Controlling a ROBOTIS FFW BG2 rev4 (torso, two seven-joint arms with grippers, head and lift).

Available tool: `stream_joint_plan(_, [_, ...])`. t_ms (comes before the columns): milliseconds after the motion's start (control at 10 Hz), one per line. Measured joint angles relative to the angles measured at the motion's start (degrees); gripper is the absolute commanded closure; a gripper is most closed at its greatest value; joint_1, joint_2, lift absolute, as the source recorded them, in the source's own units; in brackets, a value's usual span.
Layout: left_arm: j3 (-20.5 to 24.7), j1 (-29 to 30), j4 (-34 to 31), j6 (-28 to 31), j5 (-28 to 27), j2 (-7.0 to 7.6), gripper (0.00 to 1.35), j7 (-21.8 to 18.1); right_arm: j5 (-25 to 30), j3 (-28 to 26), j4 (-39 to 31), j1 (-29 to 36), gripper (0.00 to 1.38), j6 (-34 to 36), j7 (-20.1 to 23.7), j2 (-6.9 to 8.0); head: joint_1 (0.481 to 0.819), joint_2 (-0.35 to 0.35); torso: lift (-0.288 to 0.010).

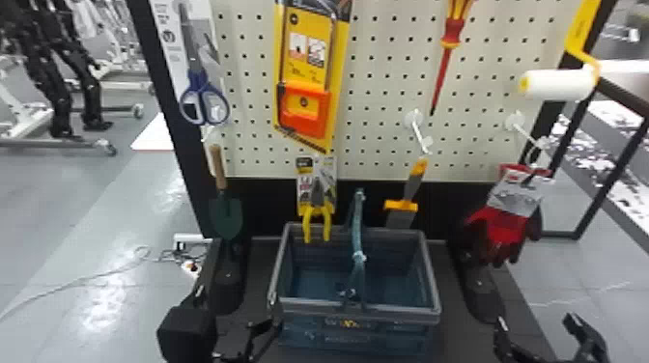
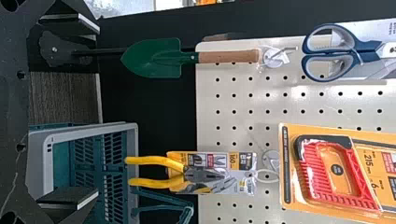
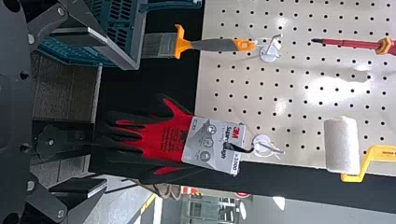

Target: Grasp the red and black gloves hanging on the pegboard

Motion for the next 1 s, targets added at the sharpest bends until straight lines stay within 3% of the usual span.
stream_joint_plan(1000, [0.07,-0.01,0.00,-0.18,0.09,0.11,0.09,0.00,0.04,-0.23,0.24,-2.19,0.22,0.37,1.45,-0.36,0.549,0.000,-0.100])
